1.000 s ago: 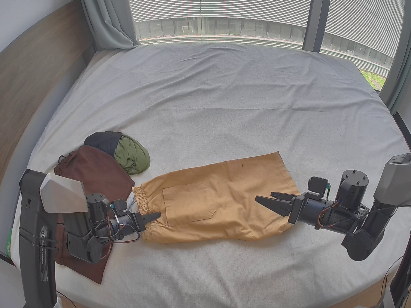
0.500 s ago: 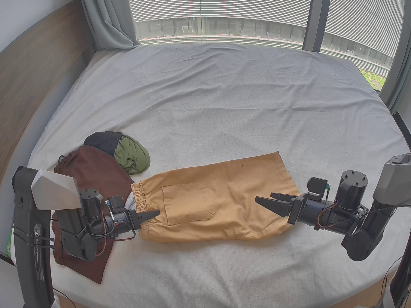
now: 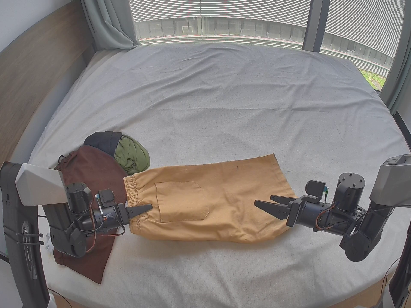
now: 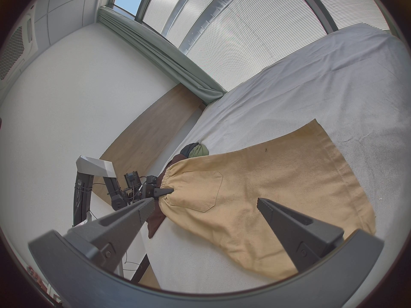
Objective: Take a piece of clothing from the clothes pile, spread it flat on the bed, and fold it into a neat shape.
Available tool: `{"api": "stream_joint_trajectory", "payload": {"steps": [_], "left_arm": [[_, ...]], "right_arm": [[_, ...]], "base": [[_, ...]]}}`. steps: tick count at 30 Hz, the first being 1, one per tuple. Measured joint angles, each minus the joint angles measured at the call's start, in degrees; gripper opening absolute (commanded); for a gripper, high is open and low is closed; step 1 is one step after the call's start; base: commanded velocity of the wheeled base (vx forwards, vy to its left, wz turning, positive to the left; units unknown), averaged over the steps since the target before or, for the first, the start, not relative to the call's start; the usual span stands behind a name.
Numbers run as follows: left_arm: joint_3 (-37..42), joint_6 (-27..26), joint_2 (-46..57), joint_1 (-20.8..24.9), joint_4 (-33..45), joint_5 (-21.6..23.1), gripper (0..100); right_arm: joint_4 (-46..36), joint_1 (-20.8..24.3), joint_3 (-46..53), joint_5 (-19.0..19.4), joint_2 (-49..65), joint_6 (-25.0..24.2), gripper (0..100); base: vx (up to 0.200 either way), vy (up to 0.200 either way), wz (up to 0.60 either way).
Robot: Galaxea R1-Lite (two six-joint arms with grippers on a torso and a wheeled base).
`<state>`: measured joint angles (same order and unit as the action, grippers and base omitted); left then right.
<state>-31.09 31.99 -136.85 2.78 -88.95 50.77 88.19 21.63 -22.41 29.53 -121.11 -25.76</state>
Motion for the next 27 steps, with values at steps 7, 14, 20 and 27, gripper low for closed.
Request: {"api": "stream_joint_trajectory", "payload": {"steps": [7, 14, 20, 27], "left_arm": [[1.2, 4.5, 3.0, -2.6, 0.0, 4.6, 0], [1.7, 6.7, 5.4, -5.9, 0.0, 8.0, 0], [1.4, 8.0, 6.1, -7.7, 0.0, 8.4, 0], [1.2, 9.0, 6.2, -10.9, 0.0, 12.8, 0]], "right_arm": [[0.0, 0.1, 0.0, 0.0, -0.3, 0.0, 100], [0.0, 0.2, 0.1, 0.0, -0.4, 0.0, 100], [0.0, 0.3, 0.1, 0.0, -0.4, 0.0, 100], [0.0, 0.2, 0.1, 0.0, -0.4, 0.0, 100]], "base": [[0.000, 0.000, 0.00], [0.000, 0.000, 0.00], [0.000, 0.000, 0.00], [0.000, 0.000, 0.00]]}}
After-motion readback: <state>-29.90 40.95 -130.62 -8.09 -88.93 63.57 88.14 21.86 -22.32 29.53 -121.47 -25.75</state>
